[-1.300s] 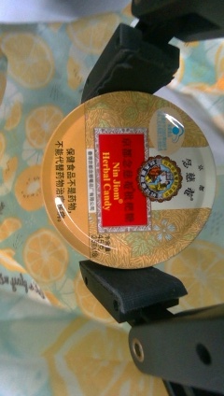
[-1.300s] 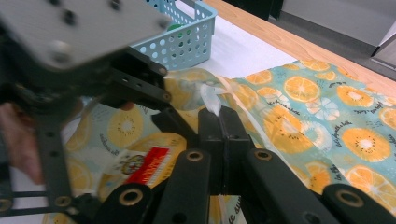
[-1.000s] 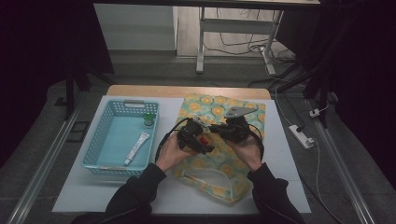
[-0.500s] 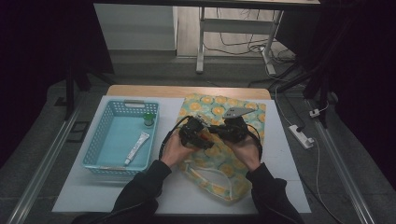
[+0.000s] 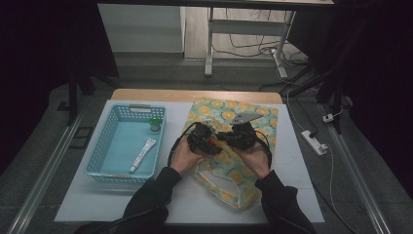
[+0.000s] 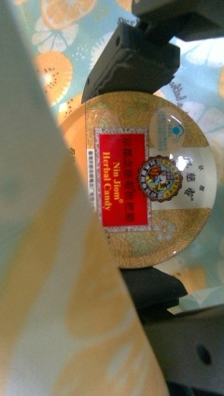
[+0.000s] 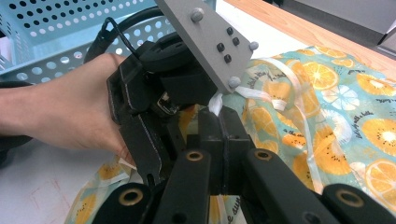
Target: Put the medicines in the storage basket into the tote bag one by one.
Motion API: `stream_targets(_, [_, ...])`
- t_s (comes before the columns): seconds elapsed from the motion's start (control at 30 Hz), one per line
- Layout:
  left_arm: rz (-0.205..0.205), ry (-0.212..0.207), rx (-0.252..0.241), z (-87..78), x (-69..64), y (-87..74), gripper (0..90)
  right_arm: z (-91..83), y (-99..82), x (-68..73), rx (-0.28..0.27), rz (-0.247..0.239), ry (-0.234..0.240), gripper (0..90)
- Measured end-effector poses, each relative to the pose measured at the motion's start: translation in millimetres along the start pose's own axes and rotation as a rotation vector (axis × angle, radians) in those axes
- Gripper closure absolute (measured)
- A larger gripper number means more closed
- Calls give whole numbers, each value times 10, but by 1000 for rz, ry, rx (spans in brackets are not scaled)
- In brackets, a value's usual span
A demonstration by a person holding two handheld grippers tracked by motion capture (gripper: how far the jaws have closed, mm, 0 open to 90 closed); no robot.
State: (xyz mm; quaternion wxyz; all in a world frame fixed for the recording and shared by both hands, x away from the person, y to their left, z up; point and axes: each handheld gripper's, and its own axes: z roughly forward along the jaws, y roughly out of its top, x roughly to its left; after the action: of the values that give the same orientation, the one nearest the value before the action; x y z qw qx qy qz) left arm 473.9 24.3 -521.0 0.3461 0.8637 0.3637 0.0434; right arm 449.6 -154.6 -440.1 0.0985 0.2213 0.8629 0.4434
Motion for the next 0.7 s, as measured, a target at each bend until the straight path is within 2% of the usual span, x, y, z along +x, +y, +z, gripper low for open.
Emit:
stream_targets(0.17, [-13,7,-13,-54,-28,25,134,-10,0,-7,-7,2,0,900])
stream_targets(0.47, [7,11,1,-276,-128,32,83,-35,4,-12,-16,8,0,900])
stream_targets(0.7, [21,-26,0,-462,-194,-9,41,-40,6,-11,-17,5,2,900])
